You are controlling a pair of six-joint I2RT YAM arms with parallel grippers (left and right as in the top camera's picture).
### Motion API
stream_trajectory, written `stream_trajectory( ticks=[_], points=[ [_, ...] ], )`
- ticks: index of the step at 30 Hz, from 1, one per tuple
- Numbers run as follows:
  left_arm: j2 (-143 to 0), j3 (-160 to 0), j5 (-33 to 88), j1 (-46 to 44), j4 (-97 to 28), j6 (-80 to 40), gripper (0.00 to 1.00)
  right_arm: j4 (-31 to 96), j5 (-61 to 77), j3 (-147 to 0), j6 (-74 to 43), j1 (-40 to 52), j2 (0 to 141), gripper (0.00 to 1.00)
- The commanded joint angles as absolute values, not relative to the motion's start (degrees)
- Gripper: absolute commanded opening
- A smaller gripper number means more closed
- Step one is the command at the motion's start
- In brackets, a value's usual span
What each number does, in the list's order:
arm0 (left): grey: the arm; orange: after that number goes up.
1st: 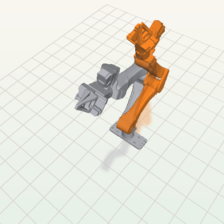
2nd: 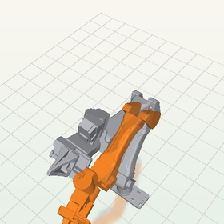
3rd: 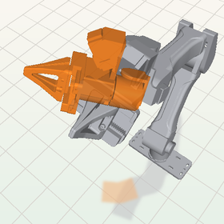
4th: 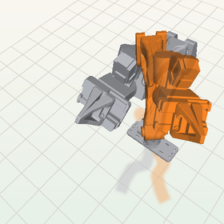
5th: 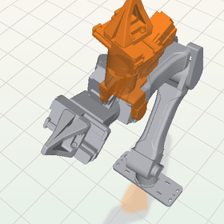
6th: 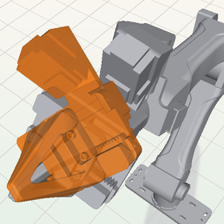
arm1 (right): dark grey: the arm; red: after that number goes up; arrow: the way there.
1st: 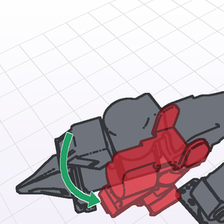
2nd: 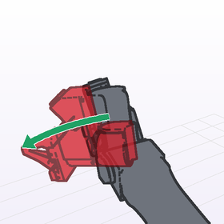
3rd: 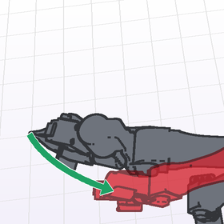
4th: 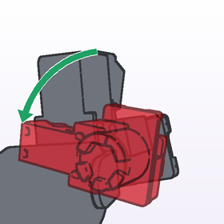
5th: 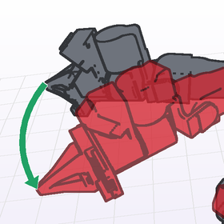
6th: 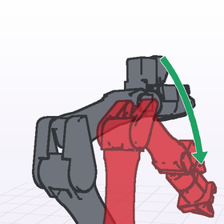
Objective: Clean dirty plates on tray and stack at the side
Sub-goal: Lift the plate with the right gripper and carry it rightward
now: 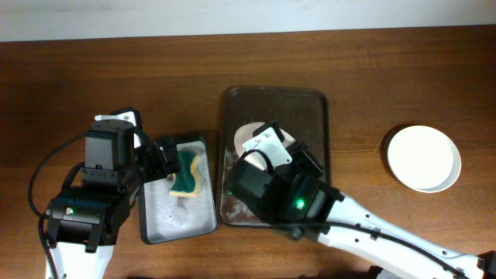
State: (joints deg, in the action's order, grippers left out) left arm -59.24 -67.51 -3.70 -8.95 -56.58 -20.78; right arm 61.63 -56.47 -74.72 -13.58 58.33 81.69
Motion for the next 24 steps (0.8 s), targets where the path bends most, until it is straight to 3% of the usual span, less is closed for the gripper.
stream_trajectory(
  ticks=[1, 7, 24],
  points=[
    [-58.9, -68.3, -4.6, -8.7, -56.7, -20.8, 1.0, 63.0, -67.0, -74.8, -15.3, 61.5, 80.7, 0.04],
    [-58.9, -68.3, -4.6, -8.7, -56.7, -20.8, 1.0, 63.7, -77.1, -74.8, -15.0, 66.8, 80.7, 0.04],
    [-58.9, -68.3, -4.6, -8.7, -56.7, -20.8, 1.0, 63.5, -72.6, -74.8, -16.8, 66.7, 80.7, 0.04]
  ],
)
